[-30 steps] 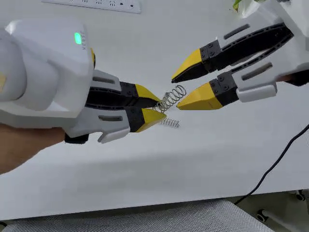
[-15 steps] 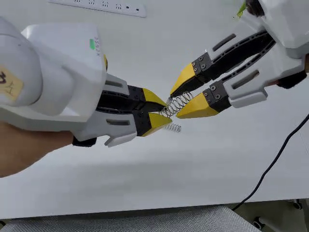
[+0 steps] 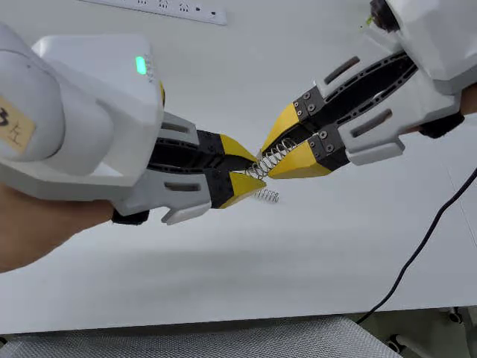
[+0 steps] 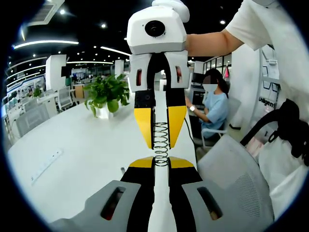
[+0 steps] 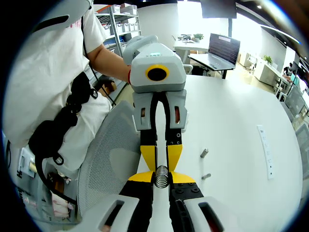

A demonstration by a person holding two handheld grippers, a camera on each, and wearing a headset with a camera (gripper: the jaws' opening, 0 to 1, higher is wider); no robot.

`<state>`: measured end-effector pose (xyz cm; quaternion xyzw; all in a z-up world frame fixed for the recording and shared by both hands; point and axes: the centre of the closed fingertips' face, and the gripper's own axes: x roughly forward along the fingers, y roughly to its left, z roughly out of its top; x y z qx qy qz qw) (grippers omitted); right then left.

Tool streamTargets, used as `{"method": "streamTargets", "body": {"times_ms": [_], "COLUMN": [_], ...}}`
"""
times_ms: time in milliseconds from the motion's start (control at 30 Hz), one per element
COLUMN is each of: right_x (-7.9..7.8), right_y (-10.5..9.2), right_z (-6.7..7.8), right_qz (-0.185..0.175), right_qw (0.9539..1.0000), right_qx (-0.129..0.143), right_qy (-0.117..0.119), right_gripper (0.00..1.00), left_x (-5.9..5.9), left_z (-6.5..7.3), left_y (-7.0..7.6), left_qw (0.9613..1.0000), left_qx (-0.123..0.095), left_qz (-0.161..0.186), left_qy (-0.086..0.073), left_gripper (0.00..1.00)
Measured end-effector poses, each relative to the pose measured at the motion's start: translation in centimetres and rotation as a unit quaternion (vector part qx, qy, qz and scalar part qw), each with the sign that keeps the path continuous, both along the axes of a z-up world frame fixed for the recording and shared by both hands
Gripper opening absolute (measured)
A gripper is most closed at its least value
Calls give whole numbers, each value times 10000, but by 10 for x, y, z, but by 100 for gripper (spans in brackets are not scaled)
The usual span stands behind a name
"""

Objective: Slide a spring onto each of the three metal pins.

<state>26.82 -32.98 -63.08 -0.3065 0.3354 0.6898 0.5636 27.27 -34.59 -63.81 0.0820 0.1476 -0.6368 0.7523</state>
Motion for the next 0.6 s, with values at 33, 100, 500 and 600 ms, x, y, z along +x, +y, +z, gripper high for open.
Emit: {"method": "streamTargets", "body": {"times_ms": [33, 100, 500, 600], "right_x": [0, 0, 1, 0], "right_y": [0, 1, 1, 2], "right_z": [0, 0, -1, -2], "right_qz": [11, 13, 44, 56], "right_qw": [10000, 10000, 10000, 10000], "right_qx": [1, 3, -17, -6], "right_qy": [-13, -14, -56, -53], "right_gripper": [7, 7, 7, 7], "left_x": [0, 0, 0, 0], "left_z": [0, 0, -2, -3], "left_y": [0, 1, 2, 3], "left_qw": [10000, 10000, 10000, 10000], "left_qx": [1, 3, 2, 7], "left_qz": [3, 6, 14, 13], "left_qy": [0, -1, 29, 39], "left_gripper": [6, 6, 6, 6]}}
